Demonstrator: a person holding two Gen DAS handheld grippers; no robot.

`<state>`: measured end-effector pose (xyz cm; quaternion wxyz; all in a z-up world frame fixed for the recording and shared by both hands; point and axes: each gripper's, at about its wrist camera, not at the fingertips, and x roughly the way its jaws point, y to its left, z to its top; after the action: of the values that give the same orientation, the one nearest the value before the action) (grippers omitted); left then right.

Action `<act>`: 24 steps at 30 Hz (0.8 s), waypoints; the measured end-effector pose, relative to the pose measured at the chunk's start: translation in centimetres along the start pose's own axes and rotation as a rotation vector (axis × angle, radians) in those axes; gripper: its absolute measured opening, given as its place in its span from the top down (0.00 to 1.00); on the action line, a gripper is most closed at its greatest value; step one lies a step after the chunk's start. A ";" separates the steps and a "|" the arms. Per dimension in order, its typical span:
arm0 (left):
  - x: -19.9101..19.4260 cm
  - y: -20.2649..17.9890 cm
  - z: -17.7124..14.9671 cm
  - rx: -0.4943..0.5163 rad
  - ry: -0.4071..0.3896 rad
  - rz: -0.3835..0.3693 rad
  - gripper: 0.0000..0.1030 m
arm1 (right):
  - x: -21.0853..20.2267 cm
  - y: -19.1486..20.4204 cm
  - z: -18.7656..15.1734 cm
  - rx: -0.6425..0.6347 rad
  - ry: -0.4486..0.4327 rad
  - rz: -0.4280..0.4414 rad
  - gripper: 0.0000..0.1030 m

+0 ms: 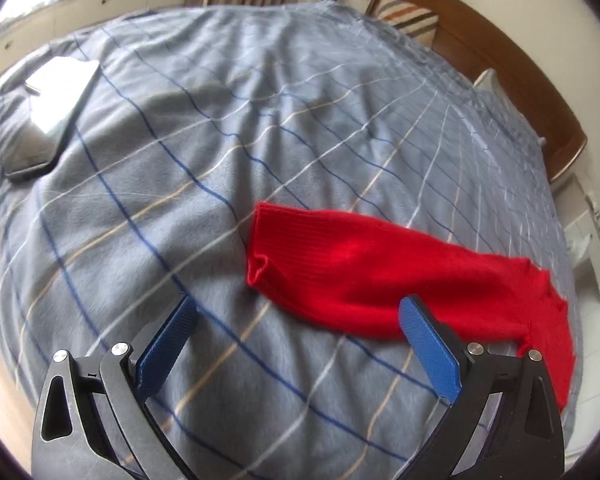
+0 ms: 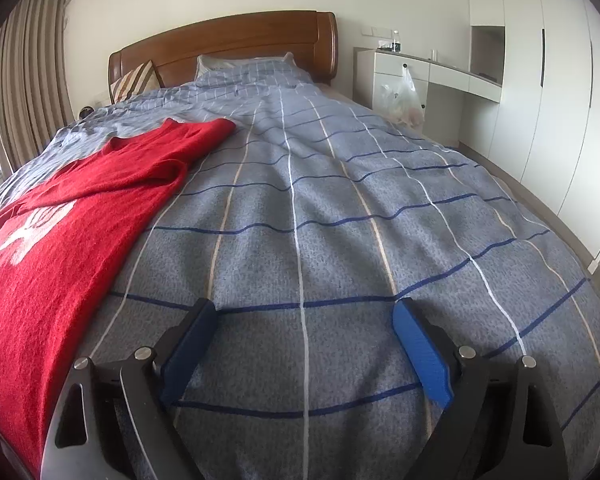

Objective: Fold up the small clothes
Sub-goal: 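Grasp the other sleeve cuff with the left gripper and lift it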

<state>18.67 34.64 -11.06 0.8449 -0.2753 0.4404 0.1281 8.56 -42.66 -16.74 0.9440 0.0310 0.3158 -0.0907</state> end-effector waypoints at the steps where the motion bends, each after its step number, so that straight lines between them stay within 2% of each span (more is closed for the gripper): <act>1: 1.1 0.1 0.7 -0.007 0.038 -0.021 0.06 | 0.0 0.0 0.0 0.000 0.000 0.000 0.13; 2: 2.0 0.0 1.3 -0.008 0.061 -0.027 0.17 | 0.0 0.0 0.0 -0.001 0.000 -0.002 0.13; 3: 2.6 -0.2 1.6 -0.006 0.076 -0.017 0.34 | 0.1 0.0 0.0 -0.001 0.000 -0.002 0.13; 4: 3.1 -0.4 1.9 -0.002 0.084 0.001 0.43 | 0.1 -0.1 0.0 -0.002 0.000 -0.002 0.13; 5: 3.4 -0.6 2.1 0.001 0.083 0.019 0.73 | 0.1 -0.1 0.0 -0.002 0.000 -0.002 0.13; 6: 3.4 -0.9 2.4 -0.005 0.085 0.025 0.94 | 0.1 -0.1 0.0 -0.002 0.000 -0.002 0.13; 8: 2.3 -1.8 2.9 -0.002 0.057 0.032 0.96 | 0.1 -0.1 0.0 -0.002 0.000 -0.003 0.13; 11: -1.7 -6.3 3.5 0.138 -0.066 0.018 0.96 | 0.2 0.0 0.0 -0.006 0.000 -0.008 0.13; 14: -4.9 -13.1 3.9 0.271 -0.119 -0.060 0.96 | 0.2 0.2 0.1 -0.013 0.002 -0.018 0.12; 17: -7.0 -21.7 3.2 0.413 -0.150 -0.163 0.96 | 0.4 0.2 0.1 -0.015 0.003 -0.021 0.12; 21: -8.2 -32.6 0.4 0.575 -0.158 -0.294 0.96 | 0.4 0.2 0.2 -0.015 0.004 -0.021 0.12; 24: -8.0 -39.2 -3.8 0.682 -0.148 -0.366 0.96 | 0.4 0.2 0.2 -0.015 0.003 -0.020 0.12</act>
<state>29.49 0.68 7.60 0.9262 -0.0427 0.3392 -0.1587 8.99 -42.52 -16.83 0.9427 0.0210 0.3181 -0.0980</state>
